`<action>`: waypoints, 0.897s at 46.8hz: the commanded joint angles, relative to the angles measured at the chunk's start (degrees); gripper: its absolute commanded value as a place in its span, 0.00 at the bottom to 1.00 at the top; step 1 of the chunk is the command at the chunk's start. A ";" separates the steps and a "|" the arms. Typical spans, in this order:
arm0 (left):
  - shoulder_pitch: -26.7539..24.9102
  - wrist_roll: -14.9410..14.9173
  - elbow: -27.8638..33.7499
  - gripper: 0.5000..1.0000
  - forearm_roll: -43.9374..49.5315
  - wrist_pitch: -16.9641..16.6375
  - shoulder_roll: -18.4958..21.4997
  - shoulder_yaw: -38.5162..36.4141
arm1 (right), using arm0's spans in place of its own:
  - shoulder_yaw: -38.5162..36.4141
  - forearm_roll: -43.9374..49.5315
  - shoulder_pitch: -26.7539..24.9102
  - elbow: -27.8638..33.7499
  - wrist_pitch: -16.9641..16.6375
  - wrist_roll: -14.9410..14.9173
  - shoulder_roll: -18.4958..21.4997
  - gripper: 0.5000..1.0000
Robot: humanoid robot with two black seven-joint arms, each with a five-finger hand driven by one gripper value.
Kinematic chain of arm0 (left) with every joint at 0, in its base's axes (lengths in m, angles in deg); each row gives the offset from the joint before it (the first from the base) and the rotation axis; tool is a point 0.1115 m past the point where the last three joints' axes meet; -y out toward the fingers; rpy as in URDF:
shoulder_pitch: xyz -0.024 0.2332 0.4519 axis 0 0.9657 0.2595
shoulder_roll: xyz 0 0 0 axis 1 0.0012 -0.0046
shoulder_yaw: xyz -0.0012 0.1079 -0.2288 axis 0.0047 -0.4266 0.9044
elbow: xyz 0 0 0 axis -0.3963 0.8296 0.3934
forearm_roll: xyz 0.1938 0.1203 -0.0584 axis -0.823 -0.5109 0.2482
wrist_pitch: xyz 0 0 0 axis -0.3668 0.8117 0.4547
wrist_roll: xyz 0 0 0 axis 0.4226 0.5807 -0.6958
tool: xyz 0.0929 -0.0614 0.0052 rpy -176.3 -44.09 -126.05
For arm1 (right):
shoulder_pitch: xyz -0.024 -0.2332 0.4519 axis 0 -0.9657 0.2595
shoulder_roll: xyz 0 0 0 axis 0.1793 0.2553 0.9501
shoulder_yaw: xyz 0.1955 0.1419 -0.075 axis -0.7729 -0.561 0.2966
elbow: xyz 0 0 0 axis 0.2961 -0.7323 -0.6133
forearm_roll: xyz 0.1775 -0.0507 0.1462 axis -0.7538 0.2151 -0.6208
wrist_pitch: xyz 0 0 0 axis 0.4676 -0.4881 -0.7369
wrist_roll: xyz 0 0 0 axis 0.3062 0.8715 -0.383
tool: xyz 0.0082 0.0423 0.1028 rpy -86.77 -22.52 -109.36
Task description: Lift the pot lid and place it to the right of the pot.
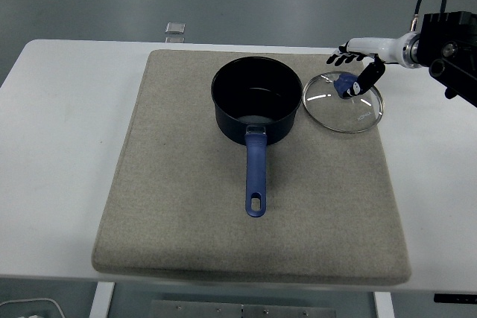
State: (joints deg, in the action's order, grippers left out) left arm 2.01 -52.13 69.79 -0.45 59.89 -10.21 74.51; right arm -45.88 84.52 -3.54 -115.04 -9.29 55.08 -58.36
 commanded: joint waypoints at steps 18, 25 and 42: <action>0.00 0.00 0.00 1.00 0.00 0.01 0.00 0.00 | -1.17 -22.50 1.92 0.13 -1.38 0.01 -1.13 0.80; 0.00 0.00 0.00 1.00 0.00 -0.07 0.00 0.00 | -5.65 -30.33 0.61 0.21 -1.47 -0.07 -1.13 0.80; 0.00 0.00 0.00 1.00 0.00 0.01 0.00 0.00 | -15.14 -50.36 -6.77 2.76 -0.33 -0.07 -0.69 0.80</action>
State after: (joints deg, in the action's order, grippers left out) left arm 2.00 -52.12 69.79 -0.45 59.90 -10.22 74.51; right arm -58.61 38.09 -8.71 -112.36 -9.63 55.03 -59.02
